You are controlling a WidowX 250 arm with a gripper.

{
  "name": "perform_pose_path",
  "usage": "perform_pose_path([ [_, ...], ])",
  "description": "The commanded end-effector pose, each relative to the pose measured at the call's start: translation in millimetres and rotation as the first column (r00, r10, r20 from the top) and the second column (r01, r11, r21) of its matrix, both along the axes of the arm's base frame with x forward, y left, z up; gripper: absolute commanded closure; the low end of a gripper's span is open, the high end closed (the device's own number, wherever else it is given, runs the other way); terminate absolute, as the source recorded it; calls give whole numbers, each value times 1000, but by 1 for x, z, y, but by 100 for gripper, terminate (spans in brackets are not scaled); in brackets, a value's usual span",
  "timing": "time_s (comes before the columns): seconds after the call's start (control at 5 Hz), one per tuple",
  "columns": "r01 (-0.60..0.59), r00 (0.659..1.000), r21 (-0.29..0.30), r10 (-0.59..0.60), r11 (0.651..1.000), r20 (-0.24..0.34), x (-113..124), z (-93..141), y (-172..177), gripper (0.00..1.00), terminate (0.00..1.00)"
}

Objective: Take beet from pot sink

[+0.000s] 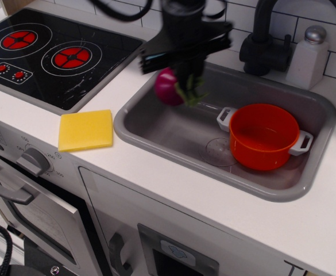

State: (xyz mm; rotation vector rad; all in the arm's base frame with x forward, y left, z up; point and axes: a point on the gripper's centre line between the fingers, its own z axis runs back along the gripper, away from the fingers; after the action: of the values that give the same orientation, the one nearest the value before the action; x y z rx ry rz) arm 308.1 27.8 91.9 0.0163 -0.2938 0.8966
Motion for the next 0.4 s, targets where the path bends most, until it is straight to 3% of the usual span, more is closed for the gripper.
perform_pose_path([
  [0.0,42,997,111,-49,993,56,6,-24,20,100,0],
  [0.2,65,998,107,-65,992,-2,9,-36,20,100,0],
])
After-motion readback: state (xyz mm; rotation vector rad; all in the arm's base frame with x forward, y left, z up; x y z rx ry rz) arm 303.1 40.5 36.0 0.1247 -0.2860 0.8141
